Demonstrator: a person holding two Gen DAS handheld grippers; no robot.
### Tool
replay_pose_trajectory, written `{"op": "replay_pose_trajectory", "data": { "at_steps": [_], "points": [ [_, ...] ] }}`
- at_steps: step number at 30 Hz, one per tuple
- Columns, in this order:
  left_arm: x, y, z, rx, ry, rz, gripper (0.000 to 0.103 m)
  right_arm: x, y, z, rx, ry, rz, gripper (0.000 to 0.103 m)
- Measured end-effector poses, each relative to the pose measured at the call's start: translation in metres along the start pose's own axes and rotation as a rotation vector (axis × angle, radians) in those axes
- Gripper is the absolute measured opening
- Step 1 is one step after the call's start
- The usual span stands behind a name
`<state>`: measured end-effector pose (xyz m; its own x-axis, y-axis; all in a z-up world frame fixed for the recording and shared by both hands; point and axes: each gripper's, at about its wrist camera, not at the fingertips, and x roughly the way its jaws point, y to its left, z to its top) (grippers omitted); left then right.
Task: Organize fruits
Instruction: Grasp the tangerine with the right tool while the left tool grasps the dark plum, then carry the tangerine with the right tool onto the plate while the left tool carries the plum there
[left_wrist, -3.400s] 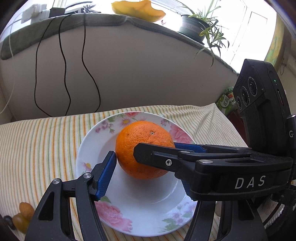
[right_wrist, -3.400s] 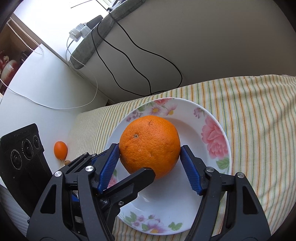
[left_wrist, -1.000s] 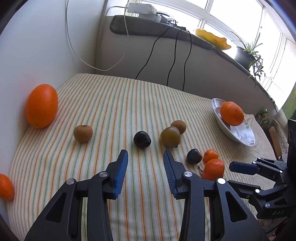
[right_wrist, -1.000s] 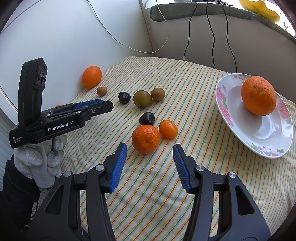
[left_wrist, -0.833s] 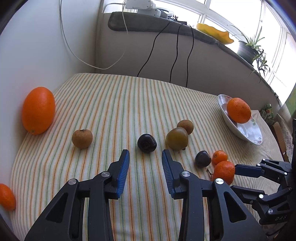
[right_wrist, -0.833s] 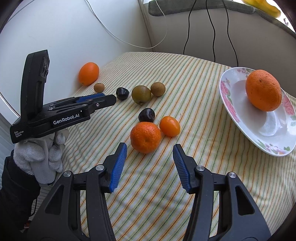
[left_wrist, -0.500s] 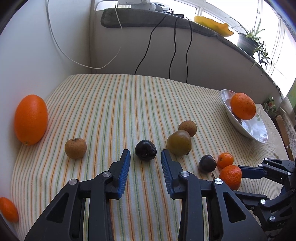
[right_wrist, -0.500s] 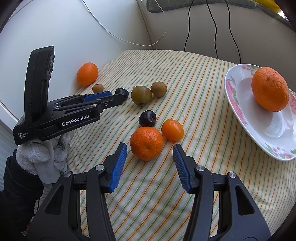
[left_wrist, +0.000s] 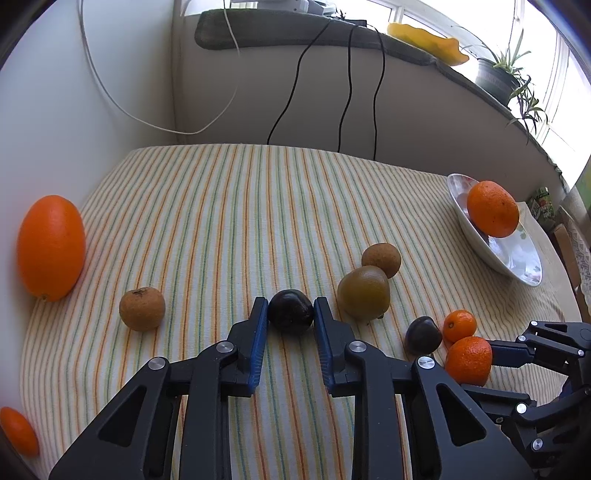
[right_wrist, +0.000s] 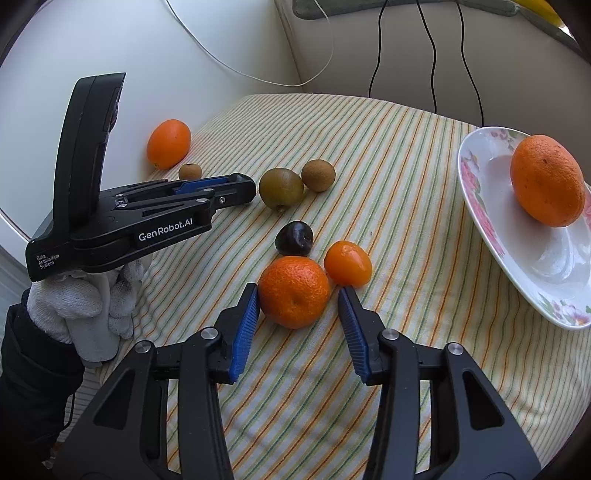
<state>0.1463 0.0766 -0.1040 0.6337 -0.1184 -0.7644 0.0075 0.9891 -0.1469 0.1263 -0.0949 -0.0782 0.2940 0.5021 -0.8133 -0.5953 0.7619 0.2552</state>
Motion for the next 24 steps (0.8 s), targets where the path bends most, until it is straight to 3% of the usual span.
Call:
{"op": "replay_pose_trajectory", "data": {
  "at_steps": [24],
  "points": [
    [-0.027, -0.009, -0.004, -0.025, -0.059, -0.042, 0.022, -0.028, -0.001, -0.014, 0.01, -0.06, 0.02, 0.038]
  ]
}}
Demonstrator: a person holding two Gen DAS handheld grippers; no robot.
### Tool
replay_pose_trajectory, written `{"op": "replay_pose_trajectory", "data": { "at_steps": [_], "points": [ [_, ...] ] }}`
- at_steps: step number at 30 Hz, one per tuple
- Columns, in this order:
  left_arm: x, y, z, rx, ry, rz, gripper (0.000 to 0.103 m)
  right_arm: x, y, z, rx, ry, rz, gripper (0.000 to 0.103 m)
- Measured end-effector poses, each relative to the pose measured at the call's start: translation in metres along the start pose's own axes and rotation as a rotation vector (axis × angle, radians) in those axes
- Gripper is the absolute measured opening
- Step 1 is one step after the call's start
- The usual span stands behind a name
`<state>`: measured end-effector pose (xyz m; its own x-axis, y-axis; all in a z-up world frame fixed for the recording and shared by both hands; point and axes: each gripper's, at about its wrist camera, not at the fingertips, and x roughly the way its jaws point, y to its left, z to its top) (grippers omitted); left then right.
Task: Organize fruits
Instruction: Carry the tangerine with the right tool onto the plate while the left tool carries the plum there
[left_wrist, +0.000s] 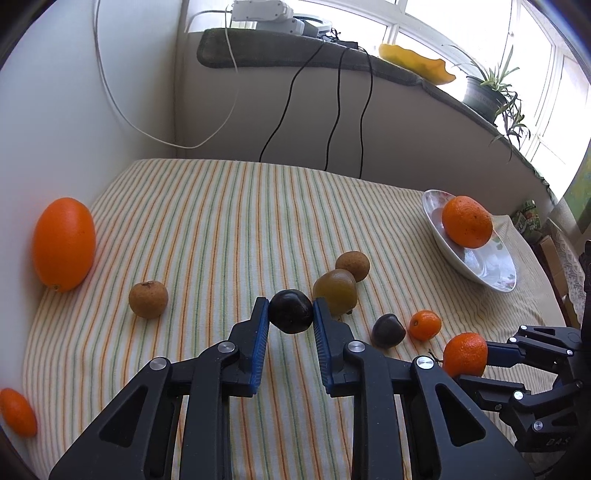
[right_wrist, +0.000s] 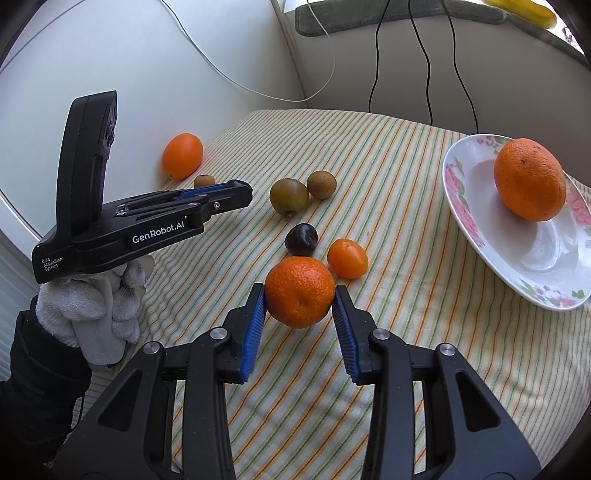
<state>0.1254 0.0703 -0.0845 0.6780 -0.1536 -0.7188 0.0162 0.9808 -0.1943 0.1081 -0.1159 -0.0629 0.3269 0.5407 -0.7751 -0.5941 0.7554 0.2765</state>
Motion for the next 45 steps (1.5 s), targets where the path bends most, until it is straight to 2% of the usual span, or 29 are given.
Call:
{"op": "replay_pose_trajectory", "data": {
  "at_steps": [11, 26, 35, 45],
  "points": [
    [-0.014, -0.031, 0.004, 0.027, -0.033, -0.076, 0.022, -0.036, -0.018, -0.007, 0.022, -0.065, -0.043, 0.038],
    [-0.003, -0.097, 0.018, 0.093, -0.03, -0.187, 0.022, -0.072, -0.064, -0.008, 0.096, -0.135, -0.127, 0.038],
    [0.013, -0.124, 0.03, 0.122, -0.018, -0.214, 0.022, -0.083, -0.093, -0.001, 0.125, -0.15, -0.181, 0.038],
    [0.032, -0.139, 0.037, 0.134, 0.004, -0.225, 0.022, -0.079, -0.109, 0.005, 0.13, -0.148, -0.228, 0.038]
  ]
}}
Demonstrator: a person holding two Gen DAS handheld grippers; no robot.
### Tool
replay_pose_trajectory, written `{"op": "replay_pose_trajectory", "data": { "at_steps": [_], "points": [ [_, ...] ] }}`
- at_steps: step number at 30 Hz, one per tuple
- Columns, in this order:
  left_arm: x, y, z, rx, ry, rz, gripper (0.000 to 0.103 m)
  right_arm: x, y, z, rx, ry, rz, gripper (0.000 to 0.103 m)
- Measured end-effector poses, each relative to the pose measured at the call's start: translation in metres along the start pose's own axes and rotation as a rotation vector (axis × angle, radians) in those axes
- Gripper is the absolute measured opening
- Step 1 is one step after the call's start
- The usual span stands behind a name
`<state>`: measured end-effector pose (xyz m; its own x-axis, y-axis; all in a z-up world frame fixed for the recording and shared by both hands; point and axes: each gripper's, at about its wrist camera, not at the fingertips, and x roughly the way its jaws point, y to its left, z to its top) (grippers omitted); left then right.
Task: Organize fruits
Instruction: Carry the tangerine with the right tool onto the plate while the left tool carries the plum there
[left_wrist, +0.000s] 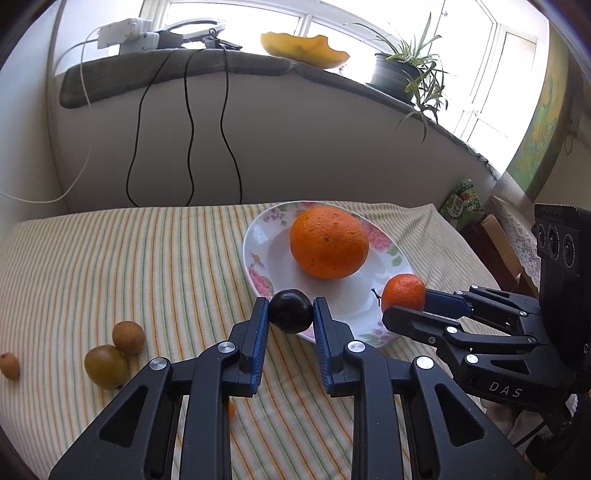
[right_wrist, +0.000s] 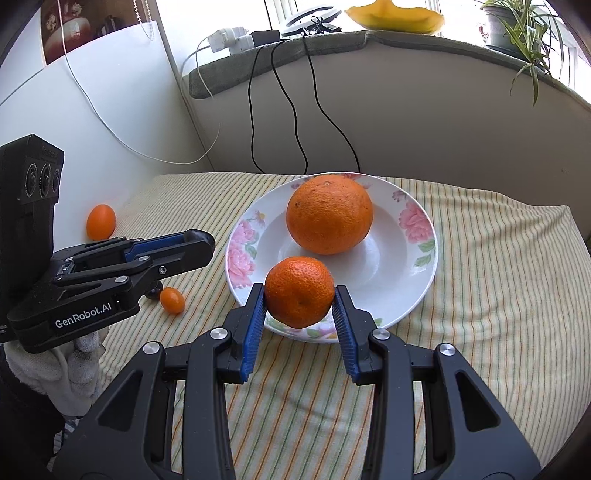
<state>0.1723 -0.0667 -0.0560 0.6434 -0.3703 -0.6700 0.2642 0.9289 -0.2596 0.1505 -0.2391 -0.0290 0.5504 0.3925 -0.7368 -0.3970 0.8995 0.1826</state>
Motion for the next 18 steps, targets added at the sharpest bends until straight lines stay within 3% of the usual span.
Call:
{"op": "replay_pose_trajectory", "data": {
  "at_steps": [18],
  "points": [
    [0.026, -0.014, 0.005, 0.032, 0.046, 0.005, 0.022, 0.018, -0.025, 0.008, 0.023, 0.018, -0.052, 0.038]
  ]
}}
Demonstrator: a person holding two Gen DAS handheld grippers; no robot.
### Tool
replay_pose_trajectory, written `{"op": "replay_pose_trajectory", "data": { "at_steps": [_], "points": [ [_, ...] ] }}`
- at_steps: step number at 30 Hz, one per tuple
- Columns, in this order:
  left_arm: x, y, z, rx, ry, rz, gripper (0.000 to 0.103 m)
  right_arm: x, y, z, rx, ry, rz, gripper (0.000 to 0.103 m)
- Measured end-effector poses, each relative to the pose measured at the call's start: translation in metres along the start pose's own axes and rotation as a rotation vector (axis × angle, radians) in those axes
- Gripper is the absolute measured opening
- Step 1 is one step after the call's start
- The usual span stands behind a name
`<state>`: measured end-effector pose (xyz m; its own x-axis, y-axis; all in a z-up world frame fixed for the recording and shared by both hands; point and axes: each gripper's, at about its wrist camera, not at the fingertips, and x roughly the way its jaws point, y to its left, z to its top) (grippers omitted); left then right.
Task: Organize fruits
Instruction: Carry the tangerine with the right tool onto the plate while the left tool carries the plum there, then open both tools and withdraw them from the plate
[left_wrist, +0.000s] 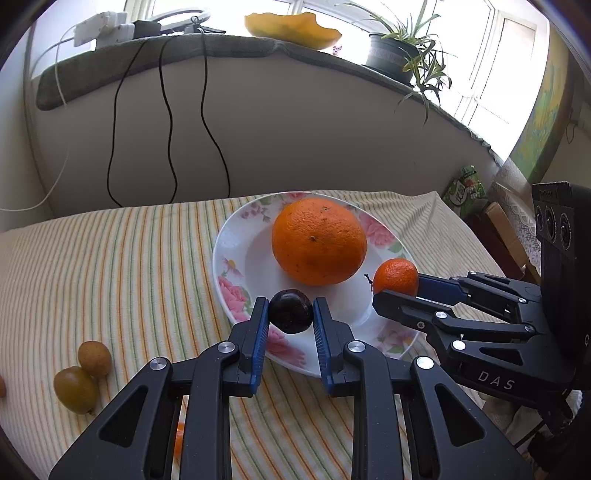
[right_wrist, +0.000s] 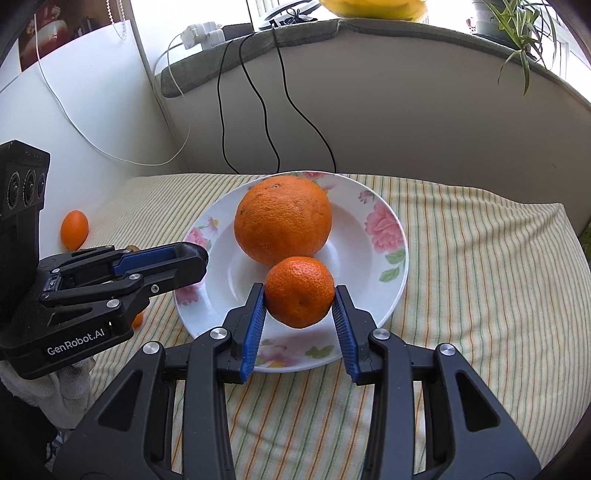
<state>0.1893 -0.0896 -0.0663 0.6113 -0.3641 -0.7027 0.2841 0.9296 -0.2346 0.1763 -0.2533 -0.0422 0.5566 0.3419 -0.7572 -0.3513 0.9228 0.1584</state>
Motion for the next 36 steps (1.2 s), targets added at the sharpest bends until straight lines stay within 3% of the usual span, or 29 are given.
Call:
{"op": "replay_pose_trajectory", "data": {
  "at_steps": [14, 17, 18, 20, 21, 36],
  "points": [
    [0.003, -0.004, 0.002, 0.016, 0.01, 0.004, 0.023, 0.005, 0.0, 0.001, -0.01, 0.007, -0.003, 0.039],
    [0.002, -0.005, 0.001, 0.021, 0.01, 0.008, 0.029, 0.004, 0.002, 0.001, -0.015, 0.007, -0.007, 0.04],
    [0.002, -0.006, 0.001, 0.021, 0.008, 0.011, 0.036, 0.004, 0.002, 0.001, -0.017, 0.007, -0.008, 0.047],
    [0.001, -0.005, 0.001, 0.022, 0.004, 0.016, 0.038, 0.002, 0.004, 0.001, -0.021, -0.007, -0.016, 0.064],
    [0.0, -0.005, 0.001, 0.021, 0.003, 0.017, 0.038, 0.0, 0.004, 0.001, -0.023, -0.02, -0.026, 0.068],
    [-0.007, -0.005, -0.001, 0.027, -0.006, 0.025, 0.038, -0.01, 0.008, 0.001, -0.038, -0.043, -0.041, 0.073]
  ]
}}
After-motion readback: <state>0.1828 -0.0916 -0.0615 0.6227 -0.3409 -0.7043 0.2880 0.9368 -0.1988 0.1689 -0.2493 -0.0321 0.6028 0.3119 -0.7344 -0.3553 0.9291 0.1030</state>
